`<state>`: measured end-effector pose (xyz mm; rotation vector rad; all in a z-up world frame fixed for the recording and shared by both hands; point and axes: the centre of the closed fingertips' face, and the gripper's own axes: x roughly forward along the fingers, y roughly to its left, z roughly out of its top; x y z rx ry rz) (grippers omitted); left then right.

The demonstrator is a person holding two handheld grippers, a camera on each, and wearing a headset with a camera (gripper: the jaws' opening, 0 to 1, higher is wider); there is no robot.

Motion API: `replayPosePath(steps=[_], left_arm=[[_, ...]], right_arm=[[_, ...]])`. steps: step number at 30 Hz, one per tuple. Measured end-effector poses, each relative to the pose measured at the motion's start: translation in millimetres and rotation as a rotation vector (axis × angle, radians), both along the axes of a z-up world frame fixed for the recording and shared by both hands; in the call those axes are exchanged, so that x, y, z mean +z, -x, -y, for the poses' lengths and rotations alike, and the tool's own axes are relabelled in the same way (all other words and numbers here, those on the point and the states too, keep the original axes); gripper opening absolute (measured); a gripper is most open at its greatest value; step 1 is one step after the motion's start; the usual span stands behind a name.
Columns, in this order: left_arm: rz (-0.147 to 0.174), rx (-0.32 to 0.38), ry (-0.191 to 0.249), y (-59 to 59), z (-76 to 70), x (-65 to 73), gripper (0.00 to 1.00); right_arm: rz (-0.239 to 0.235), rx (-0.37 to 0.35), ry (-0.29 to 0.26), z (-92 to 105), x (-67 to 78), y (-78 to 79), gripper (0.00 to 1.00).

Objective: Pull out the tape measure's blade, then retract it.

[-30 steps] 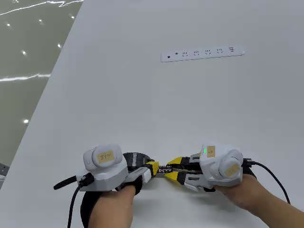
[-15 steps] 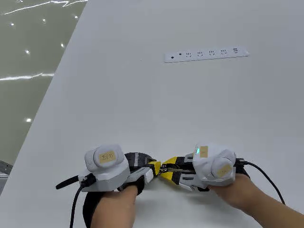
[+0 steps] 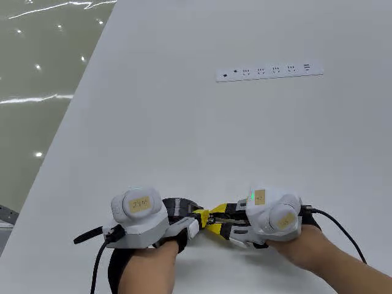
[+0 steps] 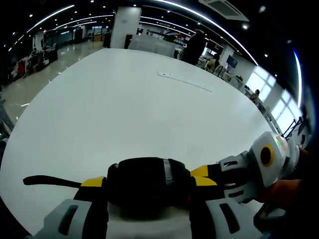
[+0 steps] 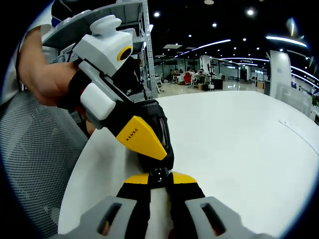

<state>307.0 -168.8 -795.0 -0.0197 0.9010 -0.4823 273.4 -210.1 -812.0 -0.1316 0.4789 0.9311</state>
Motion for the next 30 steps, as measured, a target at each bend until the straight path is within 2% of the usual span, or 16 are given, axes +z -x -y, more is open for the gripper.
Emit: replayPosePath(steps=[7,13,15,20,30], left_arm=[[-0.011,-0.023,0.02,0.9,-1.3,1.2,0.63],[0.015,-0.03,0.024,1.1,-0.3,2.4,0.63],[0.015,-0.033,0.029,1.2,-0.7,2.9,0.63],[0.015,-0.037,0.051,3.4,-2.8,3.7,0.62],[0.039,-0.067,0.056,5.0,-7.3,9.3,0.63]], right_arm=[[0.005,0.0,0.003,-0.1,-0.6,0.7,0.14],[-0.005,-0.006,0.009,-0.3,-1.1,1.8,0.15],[-0.019,-0.008,0.005,0.7,-0.5,3.2,0.17],[-0.015,-0.008,0.011,5.1,2.0,6.2,0.22],[-0.025,-0.026,0.008,8.4,8.6,9.7,0.26]])
